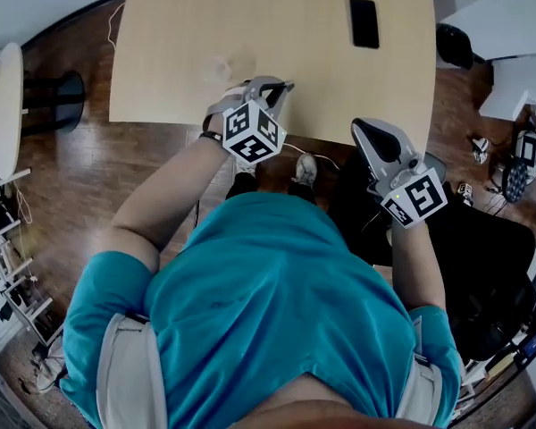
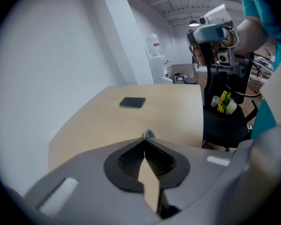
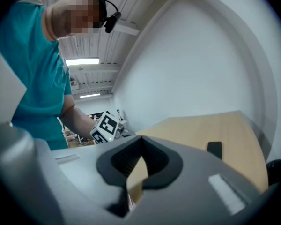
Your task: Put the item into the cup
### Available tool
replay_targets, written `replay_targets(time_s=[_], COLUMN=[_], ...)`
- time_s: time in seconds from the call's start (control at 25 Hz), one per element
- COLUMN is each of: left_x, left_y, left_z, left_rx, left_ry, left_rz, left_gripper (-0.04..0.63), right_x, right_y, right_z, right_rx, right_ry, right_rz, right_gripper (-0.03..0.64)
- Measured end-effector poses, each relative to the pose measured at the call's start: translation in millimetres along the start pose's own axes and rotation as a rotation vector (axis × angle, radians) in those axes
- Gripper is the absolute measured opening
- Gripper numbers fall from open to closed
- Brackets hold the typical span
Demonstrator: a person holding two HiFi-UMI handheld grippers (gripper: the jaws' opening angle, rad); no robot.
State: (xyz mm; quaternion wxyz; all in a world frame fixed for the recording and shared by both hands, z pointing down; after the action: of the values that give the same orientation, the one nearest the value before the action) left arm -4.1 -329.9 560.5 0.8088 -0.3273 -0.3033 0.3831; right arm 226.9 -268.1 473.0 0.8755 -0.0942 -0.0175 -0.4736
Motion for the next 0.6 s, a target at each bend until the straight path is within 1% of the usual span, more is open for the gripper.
replay_targets(time_s=[0.2, 0.4, 0.6], left_x=[-39, -76, -101], left_y=[46, 75, 85], left_z=[34, 59, 83], left_rx=[0.014, 0.025, 0.011], left_ry=[0.085, 0.167, 0.210], left_rz=[-0.072, -0.150, -0.175], left_gripper=[0.005, 0.005, 0.005], right_x=[-10, -19, -32], right_y=[-42, -77, -103], right_z=[-7, -11, -15], right_rx=[-0.010, -0.021, -0.034], right_ry=[0.008, 0.018, 0.018], right_rz=[-0.041, -0.092, -0.119], right_gripper=[0.002, 0.002, 0.002])
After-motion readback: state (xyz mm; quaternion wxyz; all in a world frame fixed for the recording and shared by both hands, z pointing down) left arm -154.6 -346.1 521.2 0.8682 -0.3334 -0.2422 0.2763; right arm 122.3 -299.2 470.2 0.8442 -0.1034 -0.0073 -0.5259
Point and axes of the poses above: the fingertips, and each gripper's own axes: y backward along the fingers, x to its right, z out of its underside, the point moved 9 cm from there along y, backward along the fingers, and after that the axes turned 5 degrees about y, right-handed, at the moved point
